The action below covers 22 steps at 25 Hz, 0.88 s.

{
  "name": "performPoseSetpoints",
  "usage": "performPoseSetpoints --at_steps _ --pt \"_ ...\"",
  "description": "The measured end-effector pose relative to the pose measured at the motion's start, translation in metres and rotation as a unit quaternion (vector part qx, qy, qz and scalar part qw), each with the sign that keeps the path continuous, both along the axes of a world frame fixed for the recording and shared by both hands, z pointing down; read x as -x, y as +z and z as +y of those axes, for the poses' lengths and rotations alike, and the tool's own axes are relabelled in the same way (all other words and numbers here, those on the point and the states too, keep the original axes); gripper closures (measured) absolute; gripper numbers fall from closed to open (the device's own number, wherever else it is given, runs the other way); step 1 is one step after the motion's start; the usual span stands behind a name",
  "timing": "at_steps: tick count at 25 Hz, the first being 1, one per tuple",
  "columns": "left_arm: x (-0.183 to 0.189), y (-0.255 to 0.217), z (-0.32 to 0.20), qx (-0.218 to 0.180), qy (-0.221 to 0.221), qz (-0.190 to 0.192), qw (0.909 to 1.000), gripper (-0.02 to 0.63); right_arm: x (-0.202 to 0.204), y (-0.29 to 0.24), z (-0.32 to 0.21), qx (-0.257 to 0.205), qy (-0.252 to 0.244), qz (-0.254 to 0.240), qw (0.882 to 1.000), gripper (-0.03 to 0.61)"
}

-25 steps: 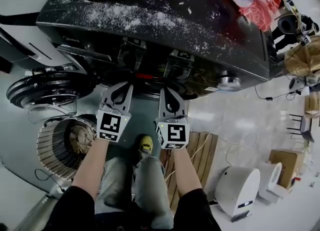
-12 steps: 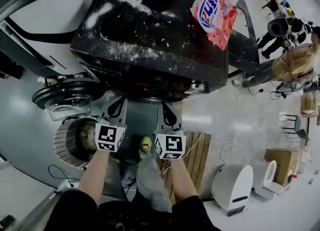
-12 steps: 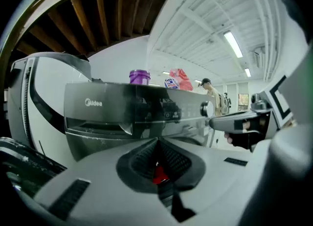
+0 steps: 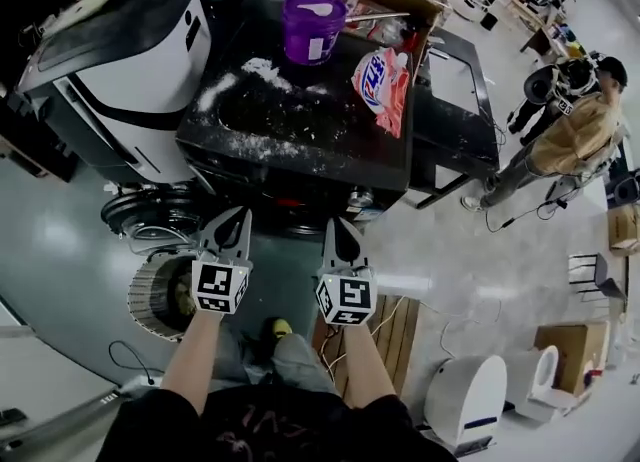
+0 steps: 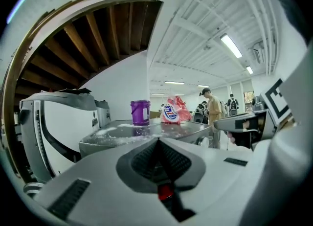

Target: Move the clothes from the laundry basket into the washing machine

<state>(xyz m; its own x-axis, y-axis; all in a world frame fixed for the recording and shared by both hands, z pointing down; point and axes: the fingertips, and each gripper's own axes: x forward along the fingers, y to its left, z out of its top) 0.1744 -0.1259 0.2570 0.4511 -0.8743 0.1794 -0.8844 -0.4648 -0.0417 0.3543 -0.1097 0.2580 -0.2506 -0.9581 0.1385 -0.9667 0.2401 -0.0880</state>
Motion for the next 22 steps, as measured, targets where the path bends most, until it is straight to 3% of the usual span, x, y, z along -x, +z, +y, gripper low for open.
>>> performPoseSetpoints --at_steps 9,22 --pt "0.007 -0.062 0.011 0.002 -0.01 0.0 0.9999 0.603 -0.013 -0.063 0.011 0.002 0.005 0.007 1.0 0.575" --pt "0.042 -0.116 0.042 0.008 -0.033 0.0 0.9994 0.603 -0.045 -0.131 0.037 -0.007 0.021 0.017 1.0 0.575"
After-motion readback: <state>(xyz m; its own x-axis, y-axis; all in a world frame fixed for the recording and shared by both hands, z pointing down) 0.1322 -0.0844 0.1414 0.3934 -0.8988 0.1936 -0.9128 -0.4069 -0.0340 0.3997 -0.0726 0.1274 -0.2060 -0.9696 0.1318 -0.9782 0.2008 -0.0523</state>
